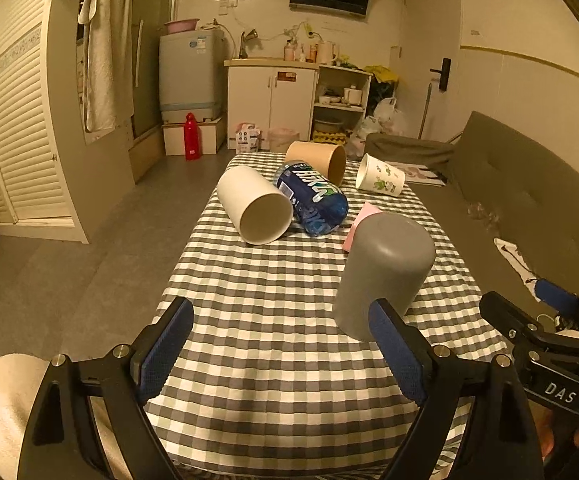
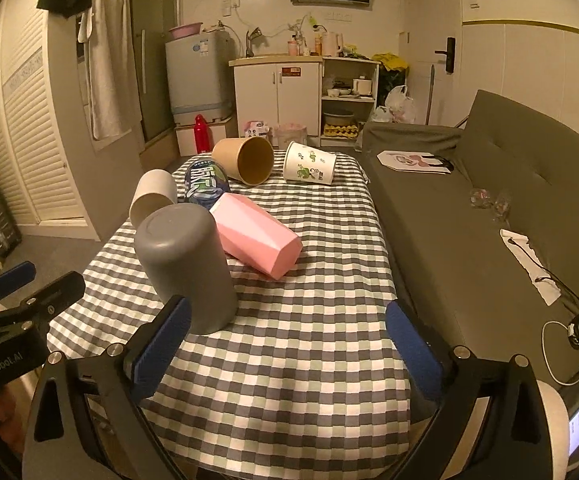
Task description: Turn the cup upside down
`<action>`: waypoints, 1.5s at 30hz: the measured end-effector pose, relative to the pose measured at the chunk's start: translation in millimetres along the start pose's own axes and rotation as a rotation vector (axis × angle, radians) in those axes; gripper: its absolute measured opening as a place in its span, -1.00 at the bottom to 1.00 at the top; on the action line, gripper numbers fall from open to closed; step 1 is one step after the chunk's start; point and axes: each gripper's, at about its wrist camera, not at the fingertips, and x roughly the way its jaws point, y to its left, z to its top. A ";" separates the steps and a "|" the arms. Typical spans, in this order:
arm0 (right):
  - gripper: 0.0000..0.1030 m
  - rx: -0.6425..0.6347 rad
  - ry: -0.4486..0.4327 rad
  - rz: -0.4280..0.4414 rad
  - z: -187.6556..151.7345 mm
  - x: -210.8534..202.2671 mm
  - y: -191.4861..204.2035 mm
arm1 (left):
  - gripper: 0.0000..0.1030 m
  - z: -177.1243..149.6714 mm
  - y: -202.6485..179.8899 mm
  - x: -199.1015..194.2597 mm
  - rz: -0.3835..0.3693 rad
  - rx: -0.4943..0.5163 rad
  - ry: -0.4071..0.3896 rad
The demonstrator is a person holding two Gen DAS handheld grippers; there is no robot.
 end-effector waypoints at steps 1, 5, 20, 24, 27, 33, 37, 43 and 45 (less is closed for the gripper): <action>0.99 0.001 -0.002 0.001 0.0 -0.3 0.0 | 0.79 -0.1 0.0 -0.1 0.001 -0.001 0.000; 0.99 0.004 -0.012 0.004 0.5 -0.9 -0.3 | 0.79 0.3 0.0 0.9 0.008 -0.001 -0.002; 0.99 0.008 -0.010 0.011 -0.3 -2.0 -0.6 | 0.79 1.1 1.1 -0.2 0.011 0.004 0.009; 0.99 0.003 -0.005 0.010 0.1 -1.1 -0.6 | 0.79 0.7 1.2 0.1 0.008 0.005 0.007; 0.99 -0.003 -0.002 0.009 -0.1 -0.8 0.4 | 0.80 0.5 2.6 -0.2 0.024 -0.003 -0.001; 0.99 -0.016 0.006 0.002 -0.5 0.8 2.5 | 0.80 0.9 3.6 0.6 0.030 -0.006 0.000; 0.99 -0.019 0.008 0.002 -0.8 0.5 3.0 | 0.80 0.7 3.3 0.4 0.033 -0.004 -0.002; 0.99 -0.019 0.008 0.002 -0.8 0.5 2.9 | 0.80 0.8 3.5 0.2 0.033 -0.004 -0.001; 0.99 -0.019 0.008 0.002 -0.8 0.6 3.0 | 0.80 0.8 3.5 0.3 0.034 -0.003 -0.001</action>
